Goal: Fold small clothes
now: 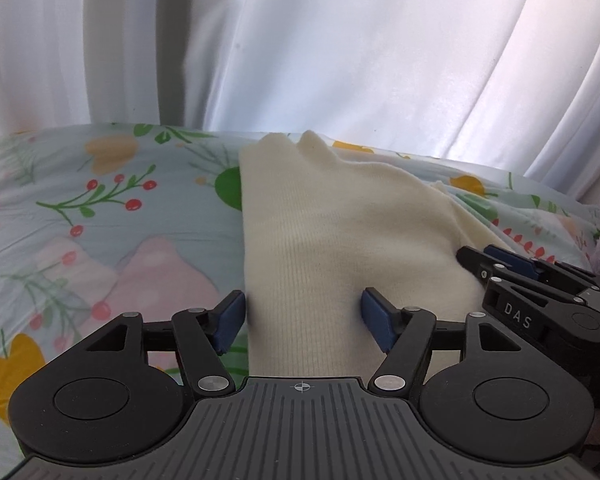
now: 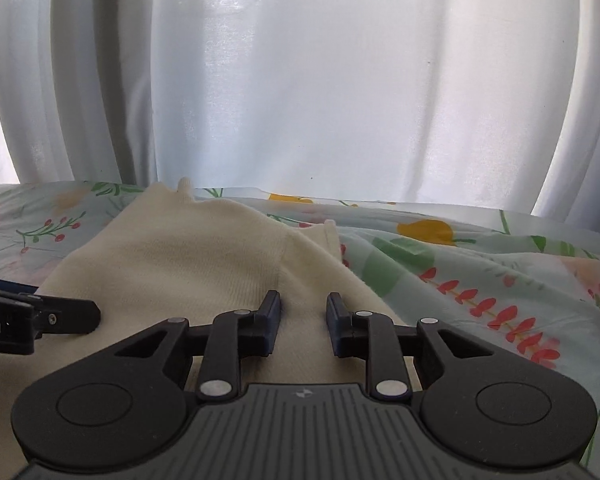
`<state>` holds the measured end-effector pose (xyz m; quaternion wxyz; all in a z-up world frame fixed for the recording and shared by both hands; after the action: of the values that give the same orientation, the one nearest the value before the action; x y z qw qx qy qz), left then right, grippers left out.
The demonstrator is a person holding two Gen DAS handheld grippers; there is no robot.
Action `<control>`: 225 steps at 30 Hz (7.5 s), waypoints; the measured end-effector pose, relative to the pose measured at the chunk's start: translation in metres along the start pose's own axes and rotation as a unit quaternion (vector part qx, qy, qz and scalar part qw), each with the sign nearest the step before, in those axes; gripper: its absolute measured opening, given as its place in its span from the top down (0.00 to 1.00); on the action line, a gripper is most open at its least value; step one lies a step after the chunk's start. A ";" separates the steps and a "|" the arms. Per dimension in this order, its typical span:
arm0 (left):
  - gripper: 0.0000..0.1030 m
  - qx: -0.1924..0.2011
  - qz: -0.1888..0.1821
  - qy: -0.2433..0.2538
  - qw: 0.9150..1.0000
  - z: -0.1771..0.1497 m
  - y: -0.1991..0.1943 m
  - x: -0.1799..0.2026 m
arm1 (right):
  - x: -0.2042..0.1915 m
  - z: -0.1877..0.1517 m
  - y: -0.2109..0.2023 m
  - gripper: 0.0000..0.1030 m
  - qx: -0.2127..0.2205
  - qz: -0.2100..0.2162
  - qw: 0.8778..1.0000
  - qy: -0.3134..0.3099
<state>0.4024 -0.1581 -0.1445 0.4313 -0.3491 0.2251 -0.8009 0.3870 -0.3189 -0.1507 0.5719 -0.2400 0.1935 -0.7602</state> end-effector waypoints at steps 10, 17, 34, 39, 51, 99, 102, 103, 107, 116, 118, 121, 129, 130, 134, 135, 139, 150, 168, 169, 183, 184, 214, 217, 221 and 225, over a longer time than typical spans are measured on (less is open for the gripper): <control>0.34 -0.014 -0.089 -0.055 0.994 -0.022 -0.049 -0.028 | 0.069 -0.029 -0.059 0.37 -0.056 0.093 0.984 0.143; 0.34 -0.042 -0.164 -0.128 0.977 -0.027 -0.026 -0.033 | 0.101 -0.061 -0.039 0.37 -0.154 0.173 0.934 0.272; 0.51 -0.039 -0.178 -0.147 0.972 -0.011 0.010 -0.029 | 0.054 -0.036 0.004 0.47 -0.194 0.262 0.908 0.264; 0.63 -0.027 -0.173 -0.138 0.975 -0.007 0.004 -0.027 | 0.039 -0.033 0.001 0.61 -0.186 0.262 0.910 0.261; 0.65 0.023 -0.135 -0.092 0.986 -0.003 -0.082 -0.046 | -0.011 -0.009 -0.048 0.63 -0.155 0.310 0.912 0.218; 0.37 0.068 0.053 -0.038 0.996 -0.074 -0.145 -0.094 | -0.084 -0.037 -0.142 0.70 -0.042 0.146 0.988 -0.011; 0.28 0.071 0.068 -0.020 0.995 -0.083 -0.150 -0.091 | -0.092 -0.059 -0.156 0.70 -0.037 0.123 0.990 -0.051; 0.27 0.067 0.069 -0.015 0.995 -0.085 -0.149 -0.089 | -0.093 -0.064 -0.153 0.70 -0.040 0.105 0.991 -0.066; 0.27 0.047 0.069 -0.030 0.996 -0.091 -0.151 -0.089 | -0.090 -0.066 -0.141 0.71 -0.039 0.073 0.993 -0.084; 0.33 0.030 0.060 -0.051 0.996 -0.135 -0.186 -0.074 | -0.056 -0.089 -0.168 0.58 -0.149 0.168 0.969 0.099; 0.33 0.024 0.062 -0.047 0.997 -0.140 -0.183 -0.069 | -0.053 -0.101 -0.166 0.57 -0.177 0.197 0.953 0.144; 0.33 0.014 0.069 -0.047 0.996 -0.145 -0.175 -0.066 | -0.053 -0.107 -0.159 0.57 -0.203 0.231 0.928 0.210; 0.33 0.001 0.081 -0.062 0.995 -0.149 -0.168 -0.074 | -0.060 -0.102 -0.154 0.92 -0.197 0.274 0.897 0.286; 0.33 -0.002 0.088 -0.063 0.994 -0.148 -0.168 -0.077 | -0.056 -0.099 -0.156 0.93 -0.186 0.273 0.896 0.297; 0.27 -0.014 0.076 -0.075 0.994 -0.149 -0.167 -0.079 | -0.041 -0.106 -0.154 0.93 -0.159 0.176 0.942 0.239; 0.27 -0.018 0.079 -0.070 0.994 -0.149 -0.167 -0.078 | -0.042 -0.111 -0.150 0.93 -0.165 0.158 0.948 0.223; 0.28 -0.026 0.090 -0.058 0.994 -0.149 -0.169 -0.076 | -0.050 -0.107 -0.159 0.93 -0.155 0.152 0.956 0.196; 0.32 -0.032 0.126 -0.083 0.988 -0.155 -0.185 -0.093 | -0.047 -0.108 -0.158 0.70 -0.142 0.094 0.979 0.108; 0.22 -0.022 0.103 -0.048 0.993 -0.139 -0.172 -0.078 | -0.056 -0.086 -0.156 0.54 -0.086 0.014 0.996 -0.037; 0.21 -0.026 0.104 -0.051 0.993 -0.142 -0.176 -0.078 | -0.052 -0.088 -0.160 0.46 -0.090 0.015 0.995 -0.037; 0.13 -0.079 0.107 -0.057 0.989 -0.168 -0.198 -0.046 | -0.069 -0.128 -0.199 0.04 -0.255 0.019 0.964 -0.074; 0.13 -0.081 0.111 -0.053 0.989 -0.167 -0.199 -0.045 | -0.070 -0.126 -0.200 0.04 -0.251 0.015 0.965 -0.076; 0.08 -0.087 0.117 -0.031 0.989 -0.145 -0.201 -0.033 | -0.066 -0.077 -0.215 0.04 -0.215 -0.034 0.972 -0.089; 0.08 -0.088 0.116 -0.029 0.989 -0.146 -0.201 -0.032 | -0.066 -0.077 -0.215 0.04 -0.216 -0.034 0.972 -0.087; 0.08 -0.091 0.117 -0.029 0.989 -0.146 -0.199 -0.032 | -0.065 -0.078 -0.214 0.04 -0.217 -0.033 0.972 -0.086; 0.08 -0.093 0.117 -0.029 0.988 -0.147 -0.198 -0.032 | -0.064 -0.077 -0.214 0.04 -0.217 -0.034 0.972 -0.082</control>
<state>0.1984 -0.0175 -0.1211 0.4942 -0.3818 0.3257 -0.7098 0.1903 -0.1978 -0.1010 0.4941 -0.4267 0.2978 -0.6965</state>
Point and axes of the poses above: each gripper's, at about its wrist camera, not at the fingertips, and y roughly the way its jaws point, x to its right, z to its top, the point moved 9 cm from there along y, roughly the way its jaws point, and after that the axes turned 14 degrees about -z, right-handed, at the moved point
